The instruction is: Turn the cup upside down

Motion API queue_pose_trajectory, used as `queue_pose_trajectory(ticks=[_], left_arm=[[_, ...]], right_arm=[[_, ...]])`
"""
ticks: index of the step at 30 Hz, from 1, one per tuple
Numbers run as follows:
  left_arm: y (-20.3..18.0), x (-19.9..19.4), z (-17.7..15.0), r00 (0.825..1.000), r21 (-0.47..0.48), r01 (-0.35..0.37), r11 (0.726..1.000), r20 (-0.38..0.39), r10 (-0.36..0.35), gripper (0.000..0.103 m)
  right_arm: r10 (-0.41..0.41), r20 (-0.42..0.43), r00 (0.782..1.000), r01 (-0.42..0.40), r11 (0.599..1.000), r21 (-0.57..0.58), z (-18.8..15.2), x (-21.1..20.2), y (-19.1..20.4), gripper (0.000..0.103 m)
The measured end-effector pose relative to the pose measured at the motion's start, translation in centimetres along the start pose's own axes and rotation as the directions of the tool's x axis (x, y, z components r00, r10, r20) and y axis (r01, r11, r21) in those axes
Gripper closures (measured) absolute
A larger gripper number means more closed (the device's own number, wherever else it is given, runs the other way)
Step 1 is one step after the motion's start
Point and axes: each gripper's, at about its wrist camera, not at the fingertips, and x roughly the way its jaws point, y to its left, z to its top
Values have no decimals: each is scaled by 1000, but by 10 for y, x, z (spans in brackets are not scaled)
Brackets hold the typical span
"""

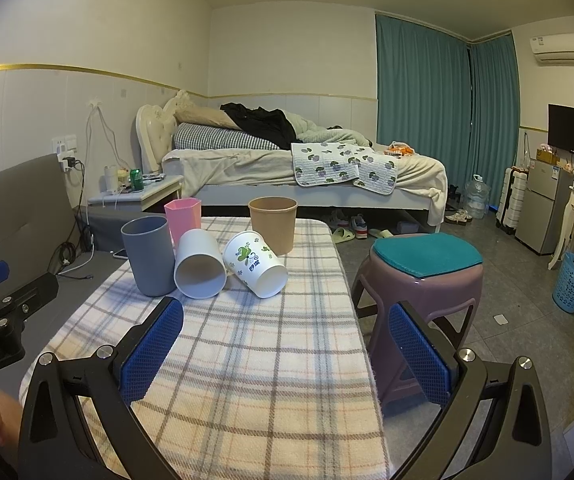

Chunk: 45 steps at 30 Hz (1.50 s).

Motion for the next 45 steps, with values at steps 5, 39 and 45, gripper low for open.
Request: queue_pose_trajectory(ticks=[5,39,45], left_arm=[[-1,3,-1,1000,-4,-1,1000,-16,1,0],[-1,203,19,954,18,-39,999,-296,43,2],[-9,219,18,950,51,11,999,-312,6,3]], right_arm=[[-2,0,1000,2,1000,-9,-7,2,3,0],[43,-104,994,-33,995,98,33,141,1,0],[38,-138,990,-21,992,124,31,150,-12,0]])
